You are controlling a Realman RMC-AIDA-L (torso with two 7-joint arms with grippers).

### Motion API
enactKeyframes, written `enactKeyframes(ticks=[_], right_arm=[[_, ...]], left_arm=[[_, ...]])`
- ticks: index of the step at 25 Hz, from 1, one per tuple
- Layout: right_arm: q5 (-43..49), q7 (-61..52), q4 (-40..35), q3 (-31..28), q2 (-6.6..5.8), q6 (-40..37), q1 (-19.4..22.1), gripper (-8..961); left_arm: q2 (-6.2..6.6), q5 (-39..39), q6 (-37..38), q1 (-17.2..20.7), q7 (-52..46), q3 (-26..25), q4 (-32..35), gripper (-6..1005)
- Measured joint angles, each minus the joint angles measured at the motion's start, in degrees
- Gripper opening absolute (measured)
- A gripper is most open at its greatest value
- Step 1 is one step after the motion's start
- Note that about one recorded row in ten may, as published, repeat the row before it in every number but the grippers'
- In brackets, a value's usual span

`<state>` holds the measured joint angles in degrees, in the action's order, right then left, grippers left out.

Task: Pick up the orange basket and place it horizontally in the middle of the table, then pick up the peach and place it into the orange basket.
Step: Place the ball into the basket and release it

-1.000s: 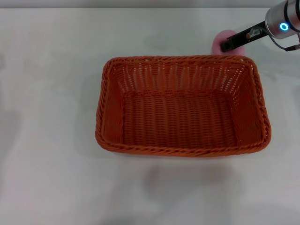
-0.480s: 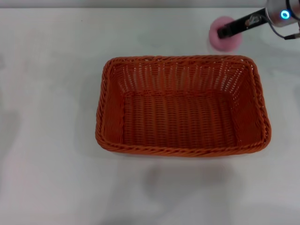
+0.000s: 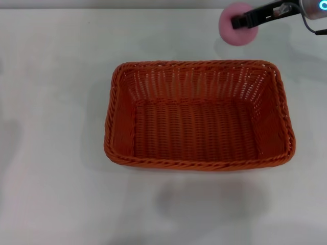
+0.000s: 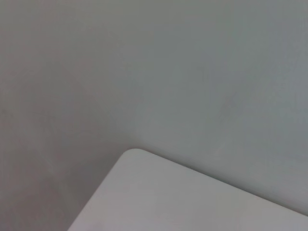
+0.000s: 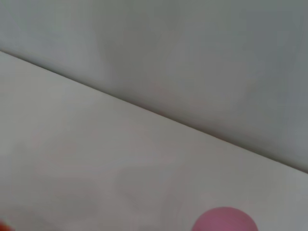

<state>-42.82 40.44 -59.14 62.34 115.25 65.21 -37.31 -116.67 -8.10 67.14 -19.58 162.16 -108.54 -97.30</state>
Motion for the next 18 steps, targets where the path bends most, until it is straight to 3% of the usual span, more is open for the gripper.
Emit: enactKeyframes(ticks=[8, 12, 18], right_arm=[[-6.96, 1.92, -9.22, 2.15, -0.03, 6.75, 6.60, 219], [-14.32, 6.33, -11.05, 1.97, -0.33, 10.50, 8.04, 219], [-18.19, 9.37, -11.25, 1.69, -0.33, 14.56, 8.71, 219]], left_arm=[[0.27, 0.03, 0.00, -0.67, 0.00, -0.21, 0.13, 637], [0.29, 0.02, 0.00, -0.84, 0.00, -0.21, 0.39, 637], [0.31, 0.02, 0.00, -0.85, 0.00, -0.48, 0.45, 638]])
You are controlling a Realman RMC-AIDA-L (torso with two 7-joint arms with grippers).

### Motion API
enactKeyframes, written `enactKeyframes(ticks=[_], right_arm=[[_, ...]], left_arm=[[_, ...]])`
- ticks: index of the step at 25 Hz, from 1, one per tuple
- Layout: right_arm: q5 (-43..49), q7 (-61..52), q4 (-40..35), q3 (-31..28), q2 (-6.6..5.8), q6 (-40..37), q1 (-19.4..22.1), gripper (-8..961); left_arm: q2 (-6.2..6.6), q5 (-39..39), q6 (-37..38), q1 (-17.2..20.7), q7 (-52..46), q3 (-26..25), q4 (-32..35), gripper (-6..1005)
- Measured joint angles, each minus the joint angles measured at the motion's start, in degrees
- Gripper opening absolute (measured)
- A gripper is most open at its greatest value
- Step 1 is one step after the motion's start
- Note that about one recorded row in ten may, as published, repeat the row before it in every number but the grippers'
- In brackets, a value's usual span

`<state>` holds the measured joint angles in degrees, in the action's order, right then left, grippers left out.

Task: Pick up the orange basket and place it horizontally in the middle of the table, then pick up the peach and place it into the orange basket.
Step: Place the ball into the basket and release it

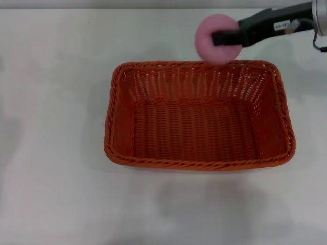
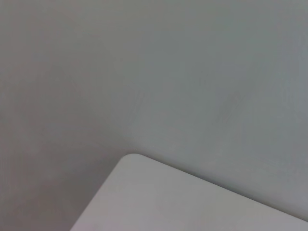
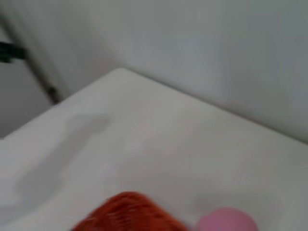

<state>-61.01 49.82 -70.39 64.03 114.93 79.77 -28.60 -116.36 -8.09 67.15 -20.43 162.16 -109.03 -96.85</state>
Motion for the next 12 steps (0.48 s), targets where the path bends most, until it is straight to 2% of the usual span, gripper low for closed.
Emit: enactKeyframes(ticks=[4, 12], right_arm=[[-3.29, 2.66, -0.12, -0.03, -0.03, 3.63, 0.62, 220], [-3.86, 6.67, 2.56, 0.92, 0.19, 8.07, 1.00, 220]], left_arm=[[0.02, 0.00, 0.00, 0.02, 0.00, -0.30, 0.14, 638], [0.12, 0.00, -0.02, 0.05, 0.00, -0.31, 0.18, 637]])
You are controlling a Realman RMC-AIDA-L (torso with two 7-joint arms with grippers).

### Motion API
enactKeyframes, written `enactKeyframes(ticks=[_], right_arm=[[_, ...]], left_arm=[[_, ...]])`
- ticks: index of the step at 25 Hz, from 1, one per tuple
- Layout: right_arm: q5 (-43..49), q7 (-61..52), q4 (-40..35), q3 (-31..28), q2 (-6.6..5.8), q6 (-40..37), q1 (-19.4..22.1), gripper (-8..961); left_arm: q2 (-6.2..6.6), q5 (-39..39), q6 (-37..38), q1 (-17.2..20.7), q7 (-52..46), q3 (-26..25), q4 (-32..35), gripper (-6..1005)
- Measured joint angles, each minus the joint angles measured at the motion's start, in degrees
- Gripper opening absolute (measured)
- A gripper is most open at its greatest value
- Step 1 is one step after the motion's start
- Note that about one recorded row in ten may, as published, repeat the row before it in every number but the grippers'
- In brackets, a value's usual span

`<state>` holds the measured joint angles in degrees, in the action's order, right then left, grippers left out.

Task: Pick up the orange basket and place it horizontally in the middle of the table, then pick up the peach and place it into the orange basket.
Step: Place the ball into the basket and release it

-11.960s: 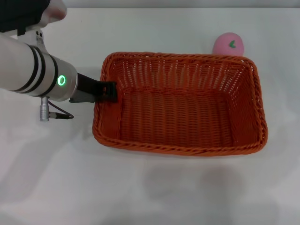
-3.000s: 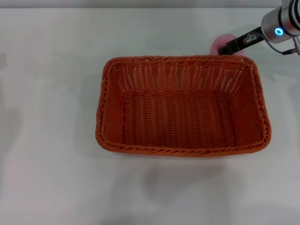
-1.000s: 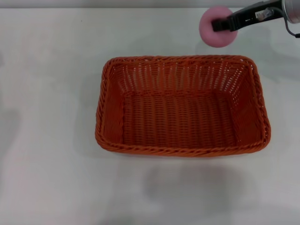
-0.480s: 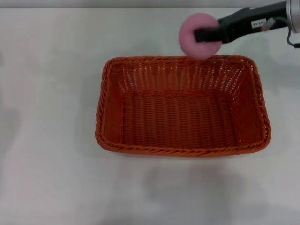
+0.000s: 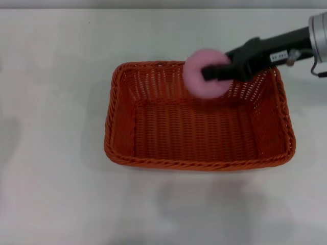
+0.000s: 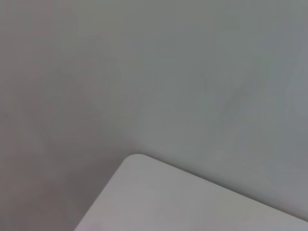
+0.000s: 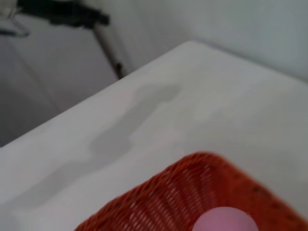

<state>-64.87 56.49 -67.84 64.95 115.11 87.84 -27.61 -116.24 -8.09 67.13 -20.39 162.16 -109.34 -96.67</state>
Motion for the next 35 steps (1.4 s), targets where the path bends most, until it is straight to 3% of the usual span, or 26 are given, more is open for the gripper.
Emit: enactKeyframes(ticks=[11, 21, 27, 32, 35], right_arm=[[2.44, 2.96, 7.90, 2.72, -0.08, -1.80, -2.16, 221], [2.82, 1.57, 9.74, 2.19, -0.07, -2.71, -2.93, 228], [2.14, 0.60, 9.90, 0.67, -0.20, -2.49, -2.62, 401], [2.08, 0.36, 9.96, -1.23, -0.26, -1.54, -2.44, 650], [2.05, 0.34, 10.09, -2.77, -0.33, -0.87, -2.36, 711]], left_arm=[[0.05, 0.00, -0.16, 0.00, 0.00, 0.00, 0.15, 638], [0.05, 0.00, -0.08, 0.27, 0.00, -0.06, 0.17, 638], [0.06, 0.00, -0.04, 0.26, 0.00, -0.09, 0.17, 638], [0.06, 0.00, -0.01, 0.26, 0.00, -0.09, 0.15, 638], [0.06, 0.00, 0.01, 0.26, 0.00, -0.09, 0.16, 638]])
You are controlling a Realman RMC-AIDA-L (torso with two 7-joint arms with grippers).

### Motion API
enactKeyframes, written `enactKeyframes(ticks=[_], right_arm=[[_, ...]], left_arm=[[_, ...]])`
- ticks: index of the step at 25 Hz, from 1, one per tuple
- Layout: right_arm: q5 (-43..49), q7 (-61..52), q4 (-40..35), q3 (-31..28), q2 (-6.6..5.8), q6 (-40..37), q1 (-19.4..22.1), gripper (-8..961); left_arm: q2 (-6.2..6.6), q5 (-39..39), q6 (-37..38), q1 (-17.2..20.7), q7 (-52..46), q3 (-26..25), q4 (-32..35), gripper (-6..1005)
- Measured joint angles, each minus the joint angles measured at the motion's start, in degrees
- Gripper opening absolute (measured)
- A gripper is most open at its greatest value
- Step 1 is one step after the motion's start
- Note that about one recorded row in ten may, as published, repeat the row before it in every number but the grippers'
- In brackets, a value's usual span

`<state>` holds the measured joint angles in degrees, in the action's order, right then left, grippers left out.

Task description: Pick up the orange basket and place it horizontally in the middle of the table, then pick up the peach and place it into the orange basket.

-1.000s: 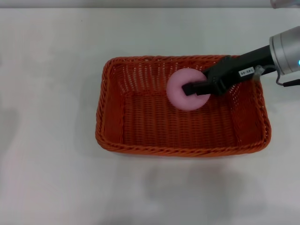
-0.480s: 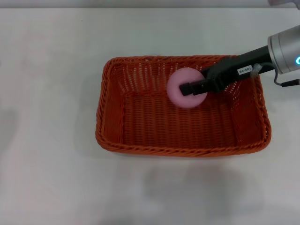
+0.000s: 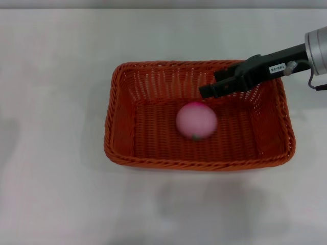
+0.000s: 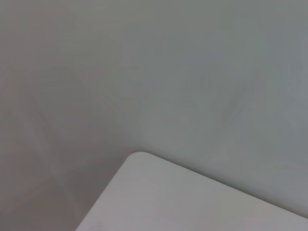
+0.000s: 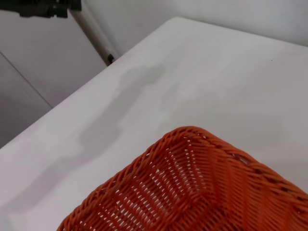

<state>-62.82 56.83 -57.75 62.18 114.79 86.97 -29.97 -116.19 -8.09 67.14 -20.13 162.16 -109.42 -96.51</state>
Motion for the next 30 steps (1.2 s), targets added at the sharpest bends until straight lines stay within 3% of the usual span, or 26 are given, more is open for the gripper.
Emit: enactKeyframes(ticks=[8, 23, 30], right_arm=[[0.01, -0.04, 0.08, -0.88, 0.00, 0.23, 0.03, 874], [-0.04, 1.81, 0.02, -15.14, -0.27, 3.48, 0.45, 873], [0.32, 4.27, 3.02, -22.53, -1.14, -0.71, 0.98, 871]], left_arm=[[0.00, 0.00, 0.01, -0.17, 0.00, 0.00, -0.06, 637], [0.08, 0.82, -0.02, -0.25, 0.00, -0.61, -0.06, 638], [-0.30, 3.07, -2.56, 0.48, 0.00, -0.28, -0.40, 638]])
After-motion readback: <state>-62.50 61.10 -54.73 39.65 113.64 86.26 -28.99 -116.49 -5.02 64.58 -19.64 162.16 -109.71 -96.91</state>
